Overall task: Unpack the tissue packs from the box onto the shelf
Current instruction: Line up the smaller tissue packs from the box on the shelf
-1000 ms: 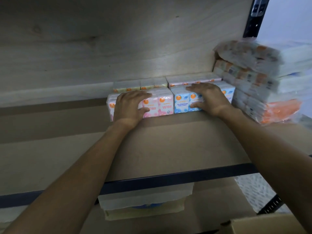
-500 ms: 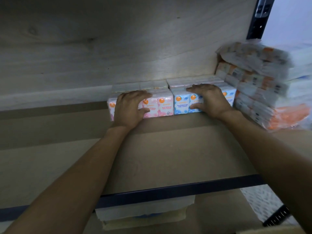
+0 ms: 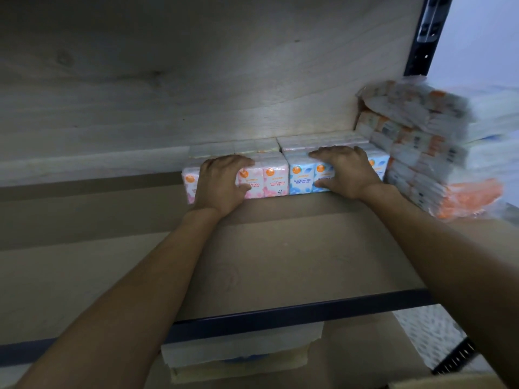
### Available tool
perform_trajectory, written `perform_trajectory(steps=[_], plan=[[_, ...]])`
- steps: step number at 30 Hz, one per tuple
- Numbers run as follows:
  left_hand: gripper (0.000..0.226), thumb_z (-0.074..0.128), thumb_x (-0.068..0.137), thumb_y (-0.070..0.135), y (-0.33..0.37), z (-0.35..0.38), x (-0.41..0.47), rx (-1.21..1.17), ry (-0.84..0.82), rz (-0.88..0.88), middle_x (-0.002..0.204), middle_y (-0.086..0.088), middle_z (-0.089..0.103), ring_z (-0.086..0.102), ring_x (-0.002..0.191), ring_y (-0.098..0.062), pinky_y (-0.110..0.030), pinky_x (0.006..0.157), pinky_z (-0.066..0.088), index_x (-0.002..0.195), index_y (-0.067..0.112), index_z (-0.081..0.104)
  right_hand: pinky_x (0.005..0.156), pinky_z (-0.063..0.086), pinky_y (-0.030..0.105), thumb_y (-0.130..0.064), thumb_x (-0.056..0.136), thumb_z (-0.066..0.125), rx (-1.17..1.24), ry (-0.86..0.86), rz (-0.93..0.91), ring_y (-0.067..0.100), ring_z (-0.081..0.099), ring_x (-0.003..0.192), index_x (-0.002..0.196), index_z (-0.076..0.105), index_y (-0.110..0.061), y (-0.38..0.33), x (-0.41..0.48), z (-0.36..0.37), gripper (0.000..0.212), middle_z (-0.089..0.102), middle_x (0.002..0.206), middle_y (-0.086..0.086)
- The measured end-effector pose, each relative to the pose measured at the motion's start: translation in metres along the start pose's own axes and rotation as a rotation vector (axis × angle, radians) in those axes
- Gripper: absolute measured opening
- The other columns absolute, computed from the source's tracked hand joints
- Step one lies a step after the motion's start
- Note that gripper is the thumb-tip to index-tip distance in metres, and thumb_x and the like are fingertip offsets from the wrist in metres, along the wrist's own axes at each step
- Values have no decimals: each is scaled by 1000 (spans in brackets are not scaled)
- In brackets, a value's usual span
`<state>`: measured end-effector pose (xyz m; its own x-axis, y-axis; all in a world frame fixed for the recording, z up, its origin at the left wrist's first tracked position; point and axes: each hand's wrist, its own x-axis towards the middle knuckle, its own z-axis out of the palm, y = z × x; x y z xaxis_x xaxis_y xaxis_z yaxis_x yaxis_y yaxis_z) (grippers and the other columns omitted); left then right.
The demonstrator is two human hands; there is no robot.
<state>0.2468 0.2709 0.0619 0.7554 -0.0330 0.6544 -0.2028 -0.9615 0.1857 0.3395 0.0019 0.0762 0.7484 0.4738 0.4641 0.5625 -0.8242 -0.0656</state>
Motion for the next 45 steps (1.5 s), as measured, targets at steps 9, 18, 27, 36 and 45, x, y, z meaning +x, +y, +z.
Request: perform_trajectory(steps=[9, 18, 27, 36, 45], plan=[[54, 67, 83, 26, 22, -20, -9, 87, -138, -57, 144, 2, 46, 33, 137, -20, -40, 118, 11, 135, 26, 50, 117, 11, 47, -34, 85, 66, -19, -139, 87, 21, 22, 143, 142, 36, -33, -18, -25, -29, 65, 28, 155, -1], [48, 56, 90, 34, 77, -45, -61, 28, -217, -43, 146, 3, 46, 32, 139, -19, -41, 118, 13, 137, 27, 49, 109, 35, 42, -37, 85, 64, 56, -176, 64, 22, 37, 135, 136, 48, -29, -46, -98, -60, 54, 45, 146, 0], [41, 54, 92, 32, 168, -57, -115, -165, -196, 47, 137, -1, 53, 41, 131, -22, -34, 110, 23, 132, 25, 54, 106, 40, 38, -34, 86, 62, 132, -135, 147, 21, 50, 125, 127, 57, -28, -57, -203, -98, 41, 57, 135, -1], [37, 52, 94, 31, 288, -27, -198, -372, -281, 343, 136, 6, 54, 36, 135, -15, -35, 116, 13, 130, 26, 56, 98, 37, 22, -28, 88, 62, 210, -35, 418, 13, 56, 117, 119, 62, -23, -32, -385, -84, 31, 64, 124, -5], [40, 48, 95, 39, 341, 49, -277, -389, -587, 323, 137, 7, 51, 38, 132, -15, -32, 112, 20, 134, 28, 51, 99, 41, 30, -28, 84, 67, 207, -269, 624, 21, 56, 117, 123, 60, -20, 3, -479, -33, 41, 63, 125, 1]])
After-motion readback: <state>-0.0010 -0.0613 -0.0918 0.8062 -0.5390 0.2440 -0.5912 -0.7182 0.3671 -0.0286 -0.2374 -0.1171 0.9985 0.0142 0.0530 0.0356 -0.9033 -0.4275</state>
